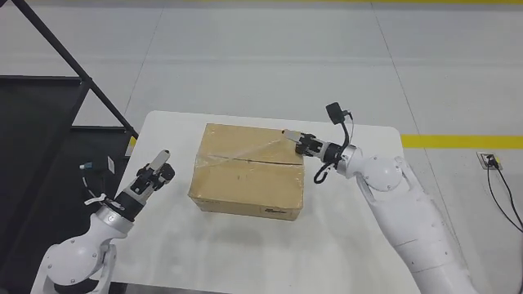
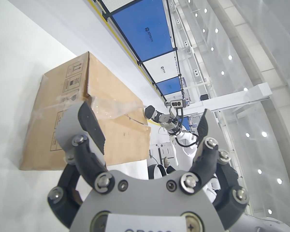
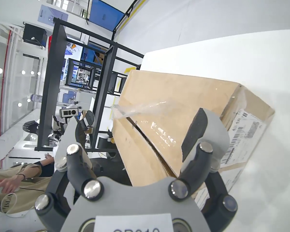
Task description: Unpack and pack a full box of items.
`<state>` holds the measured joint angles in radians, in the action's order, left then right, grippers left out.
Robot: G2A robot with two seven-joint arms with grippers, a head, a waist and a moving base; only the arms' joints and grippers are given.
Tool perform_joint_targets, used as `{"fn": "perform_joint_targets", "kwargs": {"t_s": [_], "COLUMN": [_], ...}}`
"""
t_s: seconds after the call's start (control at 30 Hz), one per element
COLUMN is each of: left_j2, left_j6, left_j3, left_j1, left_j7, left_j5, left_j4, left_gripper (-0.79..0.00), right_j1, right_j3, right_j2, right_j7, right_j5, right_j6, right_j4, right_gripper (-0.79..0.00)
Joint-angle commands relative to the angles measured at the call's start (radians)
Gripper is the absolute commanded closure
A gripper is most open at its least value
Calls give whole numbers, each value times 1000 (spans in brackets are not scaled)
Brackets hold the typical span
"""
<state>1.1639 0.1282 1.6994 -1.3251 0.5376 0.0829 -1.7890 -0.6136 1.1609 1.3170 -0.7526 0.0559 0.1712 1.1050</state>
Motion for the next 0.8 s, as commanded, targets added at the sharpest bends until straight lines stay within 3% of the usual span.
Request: {"fn": "perform_joint_targets", "kwargs": {"t_s": [0.0, 0.1, 0.57, 0.67, 0.7, 0.77], "left_j2": [0, -1, -4, -5, -6, -6], "left_j6": [3, 7, 26, 29, 30, 34], "left_j3": [-3, -6, 0, 4, 5, 7], "left_j1": [-1, -4, -24, -27, -28, -29], "left_j7": [-9, -18, -37, -39, -39, -38], "left_j5": [-2, 3, 26, 32, 34, 38], "left_j4": [0, 1, -8, -9, -10, -11], "left_gripper": [-785, -785, -785, -785, -785, -785], "right_j1": [24, 54, 198, 217, 223, 233], "right_j3": [-5, -15, -122, -138, -144, -155], "right_j2": [5, 11, 58, 66, 68, 72], "right_j7": [-37, -49, -91, -83, -82, -84], "right_j5": [-58, -84, -159, -156, -155, -149], "right_j6": [-23, -40, -297, -328, -338, -354], "right_j4": [-34, -75, -211, -231, -237, -249], "right_gripper": [-785, -785, -785, -628, -440, -348]}}
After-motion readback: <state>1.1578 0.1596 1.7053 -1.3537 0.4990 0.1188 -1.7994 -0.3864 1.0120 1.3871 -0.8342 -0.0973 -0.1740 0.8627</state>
